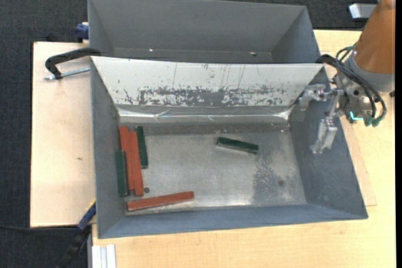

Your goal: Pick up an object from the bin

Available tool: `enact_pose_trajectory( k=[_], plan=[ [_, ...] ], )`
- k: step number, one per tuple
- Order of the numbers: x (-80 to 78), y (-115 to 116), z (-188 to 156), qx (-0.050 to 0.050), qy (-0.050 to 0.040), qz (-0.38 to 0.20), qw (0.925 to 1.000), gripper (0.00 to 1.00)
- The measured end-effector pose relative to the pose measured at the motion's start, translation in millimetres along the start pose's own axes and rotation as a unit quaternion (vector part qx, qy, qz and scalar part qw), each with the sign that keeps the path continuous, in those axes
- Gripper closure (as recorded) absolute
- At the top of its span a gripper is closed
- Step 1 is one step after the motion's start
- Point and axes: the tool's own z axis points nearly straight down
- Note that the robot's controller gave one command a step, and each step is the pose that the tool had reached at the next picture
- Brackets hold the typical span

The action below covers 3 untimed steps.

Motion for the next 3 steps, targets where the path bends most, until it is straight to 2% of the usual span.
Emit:
enact_pose_trajectory(
  k=[1,2,3],
  plan=[
    [-11.8,34,15,0.002,-0.0053,0.005,1.0000,0.00],
    [-29.8,110,54,-0.001,-0.0024,0.000,1.0000,0.00],
    [-19.0,88,99,0.000,-0.0063,0.007,1.0000,0.00]
  ],
)
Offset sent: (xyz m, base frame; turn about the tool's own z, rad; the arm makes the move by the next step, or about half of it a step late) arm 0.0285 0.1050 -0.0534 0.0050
